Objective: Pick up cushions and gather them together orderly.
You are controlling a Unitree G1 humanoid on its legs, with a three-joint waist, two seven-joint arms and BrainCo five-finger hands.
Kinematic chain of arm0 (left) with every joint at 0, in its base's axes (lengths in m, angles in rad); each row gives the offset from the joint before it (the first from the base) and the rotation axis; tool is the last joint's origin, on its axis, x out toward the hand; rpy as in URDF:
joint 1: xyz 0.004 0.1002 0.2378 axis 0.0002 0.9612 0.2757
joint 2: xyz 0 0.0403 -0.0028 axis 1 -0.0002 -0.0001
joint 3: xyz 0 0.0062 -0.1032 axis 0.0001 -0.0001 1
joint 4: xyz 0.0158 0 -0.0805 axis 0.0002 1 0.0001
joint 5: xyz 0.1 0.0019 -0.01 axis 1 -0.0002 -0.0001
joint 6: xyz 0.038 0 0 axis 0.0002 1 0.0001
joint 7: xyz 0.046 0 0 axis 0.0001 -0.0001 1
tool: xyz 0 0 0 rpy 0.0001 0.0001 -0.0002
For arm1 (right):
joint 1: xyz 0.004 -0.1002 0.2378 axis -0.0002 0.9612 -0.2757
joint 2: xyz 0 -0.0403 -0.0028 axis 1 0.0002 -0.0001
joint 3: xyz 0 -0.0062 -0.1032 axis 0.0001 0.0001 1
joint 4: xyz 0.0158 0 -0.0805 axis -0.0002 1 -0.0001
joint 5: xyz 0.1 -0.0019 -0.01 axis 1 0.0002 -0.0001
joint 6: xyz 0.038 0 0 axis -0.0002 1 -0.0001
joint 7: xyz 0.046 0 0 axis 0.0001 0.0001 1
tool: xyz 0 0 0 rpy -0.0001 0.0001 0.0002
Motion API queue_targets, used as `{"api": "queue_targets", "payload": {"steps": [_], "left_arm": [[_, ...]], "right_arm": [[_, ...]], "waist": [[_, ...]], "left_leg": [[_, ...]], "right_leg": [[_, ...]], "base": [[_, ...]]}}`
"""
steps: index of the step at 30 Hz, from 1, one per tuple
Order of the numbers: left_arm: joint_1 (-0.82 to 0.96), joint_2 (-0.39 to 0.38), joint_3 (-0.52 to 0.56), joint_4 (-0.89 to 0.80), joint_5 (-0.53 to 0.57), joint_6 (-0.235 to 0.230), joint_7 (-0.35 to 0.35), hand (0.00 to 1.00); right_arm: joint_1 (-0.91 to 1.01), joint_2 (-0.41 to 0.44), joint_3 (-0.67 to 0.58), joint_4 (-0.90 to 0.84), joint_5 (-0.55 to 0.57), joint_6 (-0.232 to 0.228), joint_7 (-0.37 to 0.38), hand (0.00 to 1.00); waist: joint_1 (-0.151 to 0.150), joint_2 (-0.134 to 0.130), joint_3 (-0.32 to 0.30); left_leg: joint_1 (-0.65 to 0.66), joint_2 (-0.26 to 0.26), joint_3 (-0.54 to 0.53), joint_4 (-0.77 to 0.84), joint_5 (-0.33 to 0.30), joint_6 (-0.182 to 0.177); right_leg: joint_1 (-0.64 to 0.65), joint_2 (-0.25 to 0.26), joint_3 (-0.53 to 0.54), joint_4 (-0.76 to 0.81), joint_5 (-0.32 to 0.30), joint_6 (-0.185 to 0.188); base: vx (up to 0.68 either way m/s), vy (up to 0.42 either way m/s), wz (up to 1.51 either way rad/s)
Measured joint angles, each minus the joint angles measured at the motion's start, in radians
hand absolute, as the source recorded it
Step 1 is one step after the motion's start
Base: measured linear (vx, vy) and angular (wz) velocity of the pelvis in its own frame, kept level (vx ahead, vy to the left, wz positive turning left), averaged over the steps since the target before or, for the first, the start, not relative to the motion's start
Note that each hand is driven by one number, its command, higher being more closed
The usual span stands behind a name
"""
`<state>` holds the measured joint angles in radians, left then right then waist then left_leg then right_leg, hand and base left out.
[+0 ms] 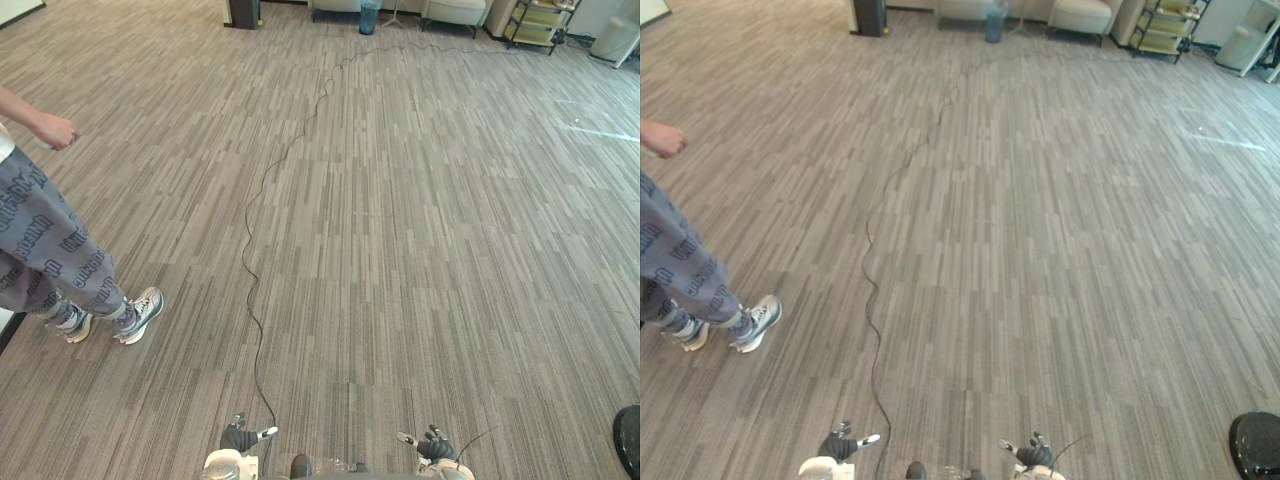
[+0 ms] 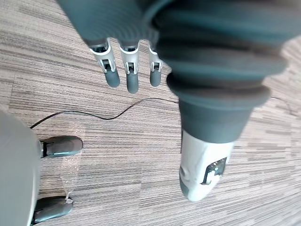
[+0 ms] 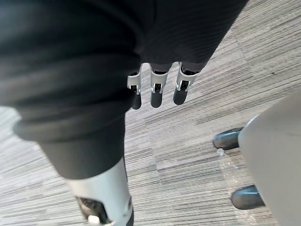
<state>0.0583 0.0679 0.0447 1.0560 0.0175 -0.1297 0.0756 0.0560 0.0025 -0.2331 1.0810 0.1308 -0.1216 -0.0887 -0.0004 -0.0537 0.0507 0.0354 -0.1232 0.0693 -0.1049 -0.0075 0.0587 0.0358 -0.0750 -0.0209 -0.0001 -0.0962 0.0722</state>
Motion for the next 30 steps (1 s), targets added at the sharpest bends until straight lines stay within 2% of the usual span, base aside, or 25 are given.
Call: {"api": "queue_targets", "payload": {"steps": [11,17,21,23,24,25,26,27,28,30], "left_arm": [[0.000,0.000,-0.003,0.008,-0.003,0.006,-0.003,0.00],[-0.005,0.000,-0.003,0.016,-0.006,0.006,-0.011,0.00],[-0.007,-0.004,0.001,0.014,-0.006,0.006,-0.017,0.00],[-0.006,-0.008,0.019,0.012,-0.006,0.007,-0.017,0.00],[-0.006,-0.013,0.045,0.003,-0.006,0.009,-0.017,0.00],[-0.005,-0.016,0.069,-0.016,-0.007,0.010,-0.018,0.00],[-0.007,-0.023,0.110,-0.048,-0.011,0.009,-0.019,0.00],[-0.008,-0.038,0.146,-0.073,-0.014,0.008,-0.019,0.00],[-0.005,-0.046,0.169,-0.093,-0.019,0.010,-0.017,0.00],[-0.008,-0.047,0.173,-0.115,-0.020,0.010,-0.017,0.00]], "right_arm": [[-0.008,-0.005,0.001,0.005,-0.005,0.006,0.001,0.00],[-0.009,-0.013,0.003,0.005,-0.007,0.006,0.001,0.00],[0.009,-0.023,0.009,-0.003,-0.010,0.008,0.003,0.00],[0.014,-0.020,-0.004,-0.013,-0.006,0.009,0.002,0.00],[0.016,-0.013,-0.013,-0.022,-0.006,0.010,0.003,0.00],[0.022,-0.001,-0.025,-0.044,-0.006,0.011,0.001,0.00],[0.028,0.006,-0.047,-0.068,-0.007,0.011,0.002,0.00],[0.036,0.009,-0.060,-0.088,-0.009,0.011,0.003,0.00],[0.035,0.011,-0.063,-0.090,-0.004,0.012,0.000,0.00],[0.035,0.012,-0.060,-0.091,-0.003,0.014,-0.001,0.00]], "waist": [[-0.001,0.010,0.002],[-0.006,0.023,0.013],[-0.009,0.035,0.024],[-0.010,0.033,0.026],[-0.010,0.029,0.031],[-0.010,0.023,0.044],[-0.006,0.010,0.064],[0.007,0.018,0.079],[0.008,0.030,0.088],[0.007,0.026,0.094]], "left_leg": [[0.022,0.005,0.010,0.000,0.000,0.000],[0.017,0.016,0.007,-0.006,0.000,0.000],[-0.016,0.030,0.016,-0.006,-0.005,-0.005],[-0.030,0.041,0.048,-0.005,-0.008,-0.009],[-0.037,0.051,0.072,0.013,-0.016,-0.022],[-0.061,0.063,0.100,0.078,-0.042,-0.037],[-0.113,0.089,0.133,0.230,-0.109,-0.052],[-0.178,0.130,0.146,0.392,-0.176,-0.054],[-0.275,0.174,0.148,0.615,-0.217,-0.053],[-0.345,0.206,0.160,0.769,-0.214,-0.061]], "right_leg": [[0.001,0.006,0.029,0.033,0.005,-0.008],[-0.003,0.016,0.029,0.033,0.001,-0.011],[-0.071,0.026,0.027,0.120,-0.052,-0.032],[-0.102,0.026,0.026,0.154,-0.073,-0.032],[-0.110,0.027,0.025,0.173,-0.081,-0.038],[-0.105,0.026,0.023,0.181,-0.089,-0.039],[-0.104,0.027,0.021,0.202,-0.103,-0.051],[-0.105,0.042,0.011,0.229,-0.117,-0.065],[-0.104,0.059,-0.010,0.268,-0.149,-0.079],[-0.092,0.058,-0.026,0.287,-0.173,-0.089]], "base": [[0.01,-0.051,-0.02],[-0.11,-0.117,0.00],[-0.20,-0.137,-0.02],[-0.06,-0.109,0.07],[0.02,-0.086,0.17],[0.05,-0.096,0.18],[0.04,-0.088,0.10],[0.04,-0.142,0.16],[0.03,-0.109,0.20],[0.09,-0.041,0.25]]}}
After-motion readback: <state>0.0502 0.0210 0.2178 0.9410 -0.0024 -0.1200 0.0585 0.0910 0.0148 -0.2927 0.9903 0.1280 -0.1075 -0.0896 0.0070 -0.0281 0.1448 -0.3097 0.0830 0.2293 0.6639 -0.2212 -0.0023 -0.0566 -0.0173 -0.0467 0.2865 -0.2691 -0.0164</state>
